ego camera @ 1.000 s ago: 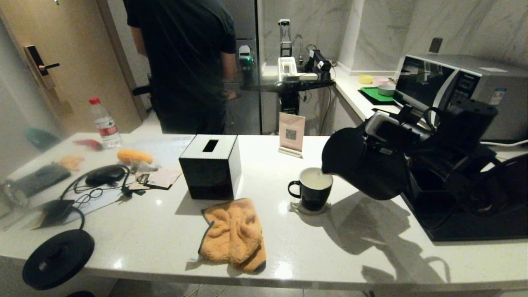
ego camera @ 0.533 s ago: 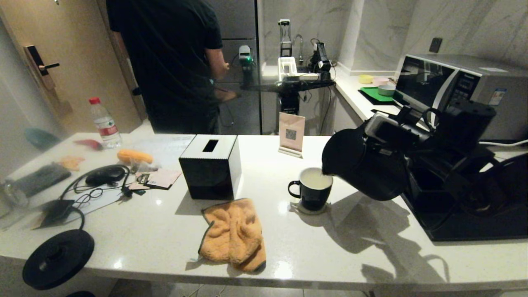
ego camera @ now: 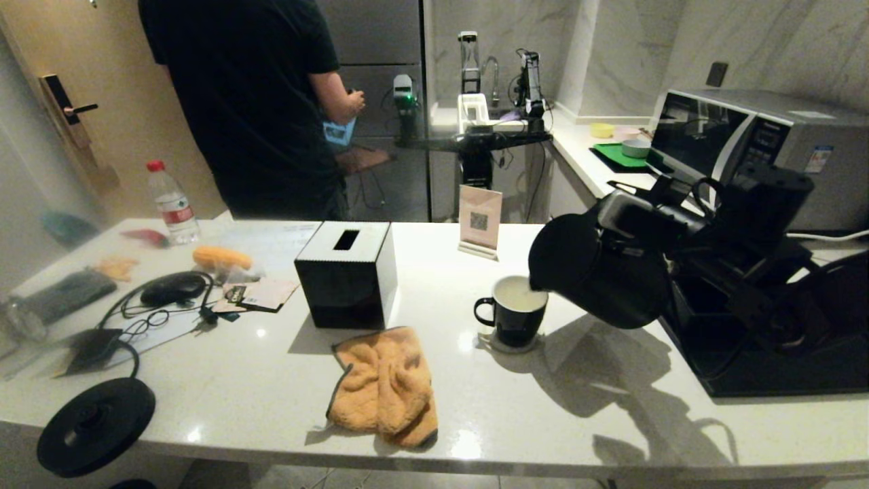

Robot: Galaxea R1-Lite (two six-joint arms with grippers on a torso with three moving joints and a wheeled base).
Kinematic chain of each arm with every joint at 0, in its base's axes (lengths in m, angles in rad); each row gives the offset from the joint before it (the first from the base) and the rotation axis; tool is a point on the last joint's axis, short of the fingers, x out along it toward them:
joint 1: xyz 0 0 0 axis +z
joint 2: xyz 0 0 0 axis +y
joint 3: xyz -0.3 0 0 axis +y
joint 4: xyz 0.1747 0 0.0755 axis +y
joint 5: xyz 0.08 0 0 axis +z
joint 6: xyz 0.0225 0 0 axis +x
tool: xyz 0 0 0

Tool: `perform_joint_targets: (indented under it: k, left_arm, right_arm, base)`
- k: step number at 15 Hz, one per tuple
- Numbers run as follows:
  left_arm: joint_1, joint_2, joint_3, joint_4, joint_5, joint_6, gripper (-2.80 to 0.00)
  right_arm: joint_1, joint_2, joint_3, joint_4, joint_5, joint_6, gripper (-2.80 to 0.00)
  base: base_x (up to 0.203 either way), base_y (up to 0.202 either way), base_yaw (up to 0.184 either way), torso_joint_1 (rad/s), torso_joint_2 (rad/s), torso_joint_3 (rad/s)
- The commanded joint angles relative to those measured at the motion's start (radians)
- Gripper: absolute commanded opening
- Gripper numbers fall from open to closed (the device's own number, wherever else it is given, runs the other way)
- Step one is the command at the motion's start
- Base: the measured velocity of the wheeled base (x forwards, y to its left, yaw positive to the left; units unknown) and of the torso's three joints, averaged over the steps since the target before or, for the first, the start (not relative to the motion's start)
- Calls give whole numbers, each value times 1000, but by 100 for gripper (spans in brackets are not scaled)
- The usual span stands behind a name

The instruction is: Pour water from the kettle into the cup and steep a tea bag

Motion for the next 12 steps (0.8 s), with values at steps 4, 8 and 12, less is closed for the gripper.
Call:
perform_joint_targets:
  k: [4,8,12]
  left_arm:
    - [0,0,0,0,0,-1,-280]
    - [0,0,0,0,0,-1,-280]
    - [0,0,0,0,0,0,-280]
  right_arm:
    - [0,4,0,-7,2,-7,-280]
    - [0,4,0,-7,2,-7,-280]
    - [1,6,0,-8,7,-7,-280]
  base:
    - [0,0,0,0,0,0]
    - [0,0,0,0,0,0]
    - [0,0,0,0,0,0]
